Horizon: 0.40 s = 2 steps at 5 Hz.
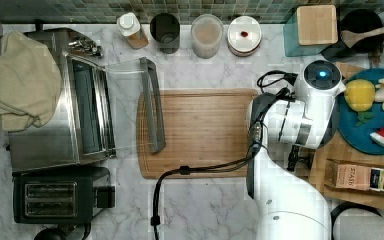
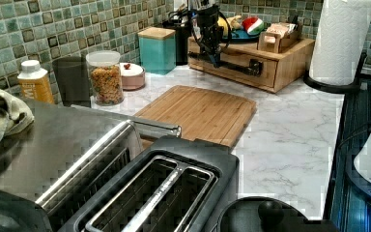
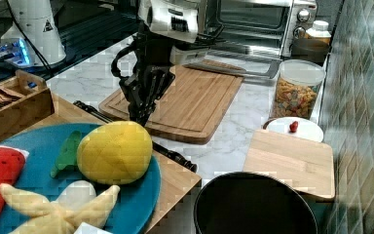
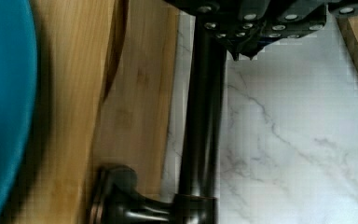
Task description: Close the drawer.
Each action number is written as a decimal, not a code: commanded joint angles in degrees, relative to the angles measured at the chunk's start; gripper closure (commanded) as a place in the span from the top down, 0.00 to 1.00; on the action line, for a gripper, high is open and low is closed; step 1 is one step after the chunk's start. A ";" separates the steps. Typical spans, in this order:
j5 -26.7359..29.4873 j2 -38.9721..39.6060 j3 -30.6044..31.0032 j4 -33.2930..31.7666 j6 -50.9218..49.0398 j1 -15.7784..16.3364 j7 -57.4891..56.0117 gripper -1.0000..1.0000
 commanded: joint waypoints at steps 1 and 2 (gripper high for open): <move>-5.98 -0.63 -11.22 5.45 -3.77 -6.83 -4.75 0.00; -5.79 -0.60 -11.58 5.44 -3.73 -6.53 -4.88 0.00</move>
